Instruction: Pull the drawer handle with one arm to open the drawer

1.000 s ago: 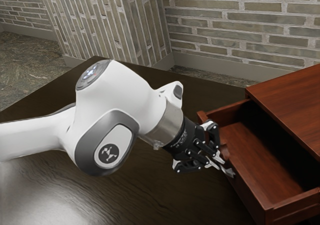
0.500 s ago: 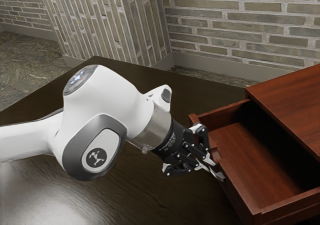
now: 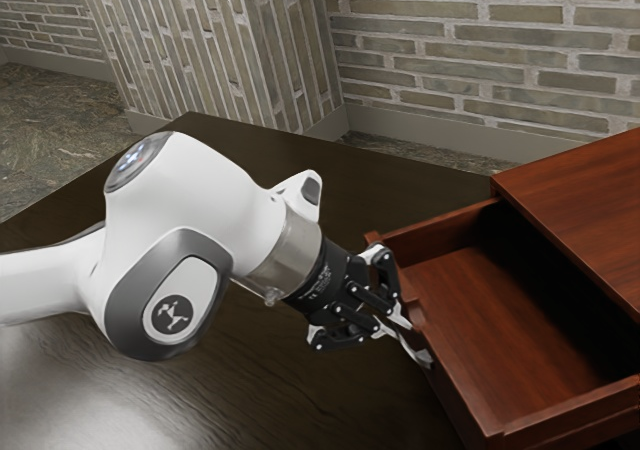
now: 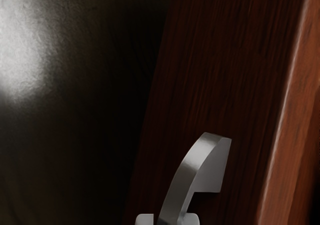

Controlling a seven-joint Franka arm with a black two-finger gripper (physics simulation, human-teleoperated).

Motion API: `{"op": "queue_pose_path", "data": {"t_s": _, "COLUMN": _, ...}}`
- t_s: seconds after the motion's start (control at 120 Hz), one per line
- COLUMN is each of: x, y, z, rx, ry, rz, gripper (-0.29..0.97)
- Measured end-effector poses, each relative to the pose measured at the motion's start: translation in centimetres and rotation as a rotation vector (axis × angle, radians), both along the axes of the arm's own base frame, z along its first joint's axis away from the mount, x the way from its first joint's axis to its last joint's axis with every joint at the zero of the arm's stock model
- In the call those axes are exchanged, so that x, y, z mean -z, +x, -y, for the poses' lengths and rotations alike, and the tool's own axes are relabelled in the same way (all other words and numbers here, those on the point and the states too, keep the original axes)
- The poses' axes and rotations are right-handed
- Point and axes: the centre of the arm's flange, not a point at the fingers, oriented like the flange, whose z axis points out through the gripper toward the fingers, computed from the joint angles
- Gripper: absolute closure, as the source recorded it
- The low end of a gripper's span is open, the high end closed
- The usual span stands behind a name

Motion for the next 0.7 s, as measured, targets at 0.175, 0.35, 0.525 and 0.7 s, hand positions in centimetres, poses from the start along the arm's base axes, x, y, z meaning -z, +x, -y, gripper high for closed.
{"op": "queue_pose_path", "data": {"t_s": 0.175, "x": -0.8, "y": -1.3, "z": -2.2, "rx": -0.022, "ry": -0.028, "rz": 0.016, "gripper": 0.66}}
{"op": "queue_pose_path", "data": {"t_s": 0.35, "x": -1.6, "y": -2.0, "z": -4.8, "rx": -0.051, "ry": -0.053, "rz": 0.029, "gripper": 0.46}}
{"op": "queue_pose_path", "data": {"t_s": 0.525, "x": -8.1, "y": 2.2, "z": -5.6, "rx": -0.038, "ry": 0.037, "rz": -0.018, "gripper": 0.2}}
{"op": "queue_pose_path", "data": {"t_s": 0.7, "x": -10.9, "y": 6.7, "z": -3.0, "rx": 0.023, "ry": 0.237, "rz": -0.239, "gripper": 0.09}}
